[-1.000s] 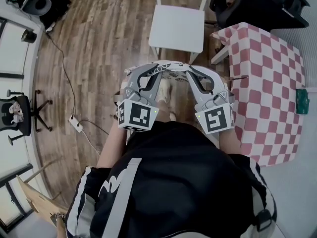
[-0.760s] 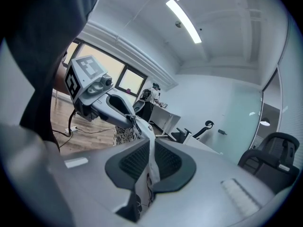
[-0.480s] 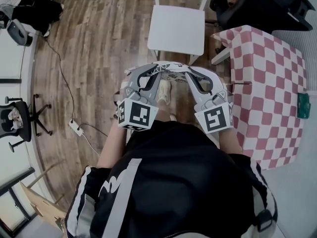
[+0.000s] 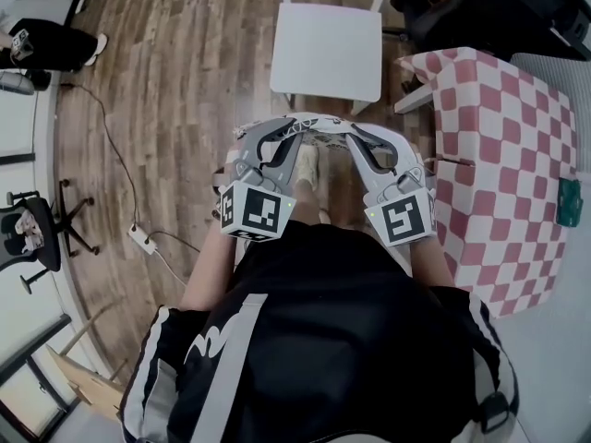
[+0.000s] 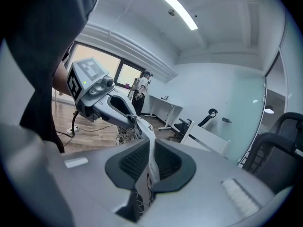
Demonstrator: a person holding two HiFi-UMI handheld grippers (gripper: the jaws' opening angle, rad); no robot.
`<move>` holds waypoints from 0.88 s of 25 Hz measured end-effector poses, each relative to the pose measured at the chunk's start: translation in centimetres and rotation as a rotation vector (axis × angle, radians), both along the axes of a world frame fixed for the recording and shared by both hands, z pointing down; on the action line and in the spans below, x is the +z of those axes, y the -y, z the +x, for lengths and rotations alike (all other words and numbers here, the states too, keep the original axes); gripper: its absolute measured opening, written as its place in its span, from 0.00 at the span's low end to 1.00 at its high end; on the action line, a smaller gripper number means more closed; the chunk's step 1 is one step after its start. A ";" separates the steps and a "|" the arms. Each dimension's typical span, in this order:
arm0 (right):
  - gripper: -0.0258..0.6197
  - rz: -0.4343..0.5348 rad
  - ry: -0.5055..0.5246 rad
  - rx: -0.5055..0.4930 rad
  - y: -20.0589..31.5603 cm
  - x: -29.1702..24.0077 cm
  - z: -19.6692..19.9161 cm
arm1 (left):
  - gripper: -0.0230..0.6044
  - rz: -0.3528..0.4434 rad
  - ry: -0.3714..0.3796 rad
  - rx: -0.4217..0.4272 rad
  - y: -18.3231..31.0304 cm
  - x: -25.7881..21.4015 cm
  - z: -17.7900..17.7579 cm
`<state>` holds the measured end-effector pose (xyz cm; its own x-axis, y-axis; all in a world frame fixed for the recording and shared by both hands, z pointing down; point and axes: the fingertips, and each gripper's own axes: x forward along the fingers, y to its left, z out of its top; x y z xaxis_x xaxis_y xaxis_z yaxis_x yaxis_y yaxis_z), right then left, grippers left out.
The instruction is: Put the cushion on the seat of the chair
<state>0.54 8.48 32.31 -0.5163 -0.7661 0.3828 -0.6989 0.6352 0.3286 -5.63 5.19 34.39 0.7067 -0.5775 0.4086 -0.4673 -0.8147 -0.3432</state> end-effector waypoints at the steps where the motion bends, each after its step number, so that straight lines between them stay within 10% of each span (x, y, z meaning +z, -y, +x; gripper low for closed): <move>1: 0.08 -0.004 -0.002 0.002 0.4 0.3 0.3 | 0.09 -0.005 0.001 0.003 0.5 0.4 0.3; 22: 0.08 -0.124 0.006 0.023 10.5 4.7 2.6 | 0.09 -0.123 0.021 0.053 10.0 5.4 2.8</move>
<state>3.14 -1.98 36.97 -0.5016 -0.7249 0.4721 -0.7157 0.6543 0.2443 -2.79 -4.85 39.74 0.7254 -0.4843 0.4891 -0.4164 -0.8746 -0.2484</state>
